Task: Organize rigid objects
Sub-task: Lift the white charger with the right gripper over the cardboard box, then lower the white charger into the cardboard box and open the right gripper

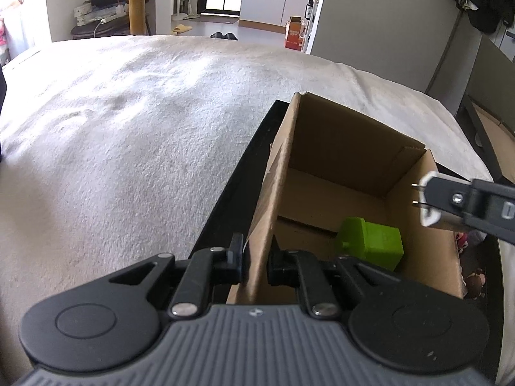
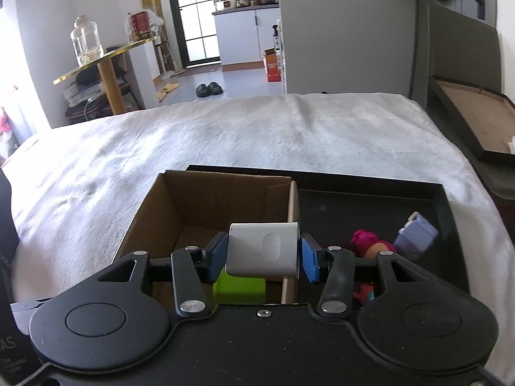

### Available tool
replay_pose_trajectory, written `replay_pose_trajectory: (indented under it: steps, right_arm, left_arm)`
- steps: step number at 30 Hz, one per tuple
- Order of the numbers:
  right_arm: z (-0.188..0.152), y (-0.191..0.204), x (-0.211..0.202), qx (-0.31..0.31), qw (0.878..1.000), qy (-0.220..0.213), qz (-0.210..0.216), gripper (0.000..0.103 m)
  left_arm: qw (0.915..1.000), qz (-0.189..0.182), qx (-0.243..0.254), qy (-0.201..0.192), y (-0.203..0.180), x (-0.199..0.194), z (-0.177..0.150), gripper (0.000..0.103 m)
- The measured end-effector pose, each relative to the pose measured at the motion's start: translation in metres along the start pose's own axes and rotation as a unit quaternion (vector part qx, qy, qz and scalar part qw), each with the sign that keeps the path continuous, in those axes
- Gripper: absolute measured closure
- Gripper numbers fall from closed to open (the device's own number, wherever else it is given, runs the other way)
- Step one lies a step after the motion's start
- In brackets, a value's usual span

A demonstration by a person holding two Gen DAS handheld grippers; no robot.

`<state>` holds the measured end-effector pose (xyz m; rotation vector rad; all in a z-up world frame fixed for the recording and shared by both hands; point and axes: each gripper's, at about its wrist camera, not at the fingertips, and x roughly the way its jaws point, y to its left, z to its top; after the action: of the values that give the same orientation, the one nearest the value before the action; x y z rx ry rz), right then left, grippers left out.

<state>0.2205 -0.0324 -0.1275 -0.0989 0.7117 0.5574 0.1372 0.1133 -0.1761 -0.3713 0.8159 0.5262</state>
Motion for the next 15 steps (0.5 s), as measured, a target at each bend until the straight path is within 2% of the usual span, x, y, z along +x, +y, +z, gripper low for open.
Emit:
replay_pose_trajectory:
  steps: [15]
  right_arm:
    - [0.006,0.032,0.032,-0.021,0.999,0.024,0.013,0.055]
  left_arm:
    - [0.9996,-0.027,0.000,-0.002,0.017,0.005,0.007,0.090]
